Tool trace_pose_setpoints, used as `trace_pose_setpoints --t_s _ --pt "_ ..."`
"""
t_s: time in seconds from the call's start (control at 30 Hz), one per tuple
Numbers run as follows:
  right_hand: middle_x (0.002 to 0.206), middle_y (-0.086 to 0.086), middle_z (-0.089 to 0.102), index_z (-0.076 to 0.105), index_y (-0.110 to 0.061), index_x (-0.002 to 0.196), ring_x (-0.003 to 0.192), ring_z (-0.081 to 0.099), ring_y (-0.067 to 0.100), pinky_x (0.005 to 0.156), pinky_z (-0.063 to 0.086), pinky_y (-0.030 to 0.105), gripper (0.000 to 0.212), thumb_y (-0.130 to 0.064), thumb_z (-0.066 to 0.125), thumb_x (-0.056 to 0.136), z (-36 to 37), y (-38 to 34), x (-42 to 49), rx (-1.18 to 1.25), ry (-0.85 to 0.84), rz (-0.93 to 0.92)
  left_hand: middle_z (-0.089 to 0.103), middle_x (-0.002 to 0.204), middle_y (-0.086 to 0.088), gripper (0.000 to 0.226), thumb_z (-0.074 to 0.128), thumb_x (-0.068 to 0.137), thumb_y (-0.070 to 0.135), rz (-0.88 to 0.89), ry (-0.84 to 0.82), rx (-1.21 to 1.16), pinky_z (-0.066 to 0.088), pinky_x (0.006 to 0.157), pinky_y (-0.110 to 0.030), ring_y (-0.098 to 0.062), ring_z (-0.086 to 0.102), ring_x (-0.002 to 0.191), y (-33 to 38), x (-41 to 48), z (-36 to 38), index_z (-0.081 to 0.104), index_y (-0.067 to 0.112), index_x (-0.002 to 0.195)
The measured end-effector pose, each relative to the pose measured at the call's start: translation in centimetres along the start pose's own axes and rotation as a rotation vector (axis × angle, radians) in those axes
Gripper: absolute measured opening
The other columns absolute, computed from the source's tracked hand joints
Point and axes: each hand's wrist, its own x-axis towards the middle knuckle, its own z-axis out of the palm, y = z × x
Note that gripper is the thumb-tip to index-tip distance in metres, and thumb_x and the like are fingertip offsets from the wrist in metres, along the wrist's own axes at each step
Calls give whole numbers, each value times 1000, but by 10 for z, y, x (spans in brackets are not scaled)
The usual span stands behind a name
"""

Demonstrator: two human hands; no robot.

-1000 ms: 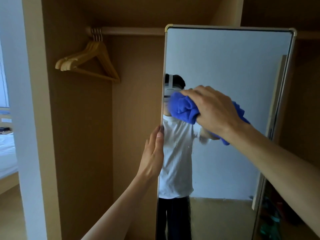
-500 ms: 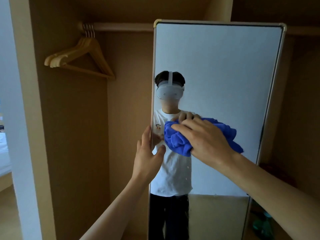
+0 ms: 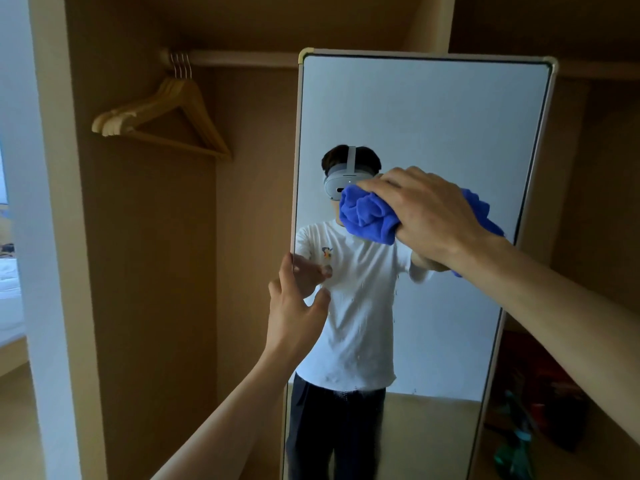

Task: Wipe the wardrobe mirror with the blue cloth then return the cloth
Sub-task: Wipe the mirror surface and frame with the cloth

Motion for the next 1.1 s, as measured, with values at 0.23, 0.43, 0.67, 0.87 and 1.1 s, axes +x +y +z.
trace_pose_setpoints --t_s 0.23,0.43,0.67,0.87,1.1 --pt "107 7 63 61 -11 127 95 57 31 76 48 45 49 -7 50 79 6 7 -6 1 -21 -66 32 146 -4 84 60 95 41 -58 92 96 47 105 -47 -25 46 131 -1 6 19 6 32 159" --pt "85 9 63 65 -9 105 78 58 30 68 40 38 35 -1 65 71 31 -5 -47 -38 -31 -159 32 146 -4 86 60 95 40 -53 158 140 47 104 -51 -26 45 132 -4 4 31 3 33 159" --pt "92 10 62 62 -12 119 88 57 33 77 50 48 45 -5 65 75 44 -3 -68 -25 -104 -170 30 153 -6 88 61 96 39 -57 194 169 48 105 -52 -27 45 134 -1 3 38 2 30 160" --pt "108 7 64 61 -12 122 94 58 30 73 45 38 43 -15 43 83 7 15 -42 21 -39 -49 28 154 -3 87 60 95 41 -54 193 179 47 106 -54 -28 44 135 0 1 36 2 34 159" --pt "96 3 61 60 -17 113 86 57 31 61 40 35 35 -6 58 81 -13 51 -19 30 71 17 28 156 -5 88 60 95 41 -57 211 216 46 106 -52 -29 40 139 -2 -1 38 1 32 160"
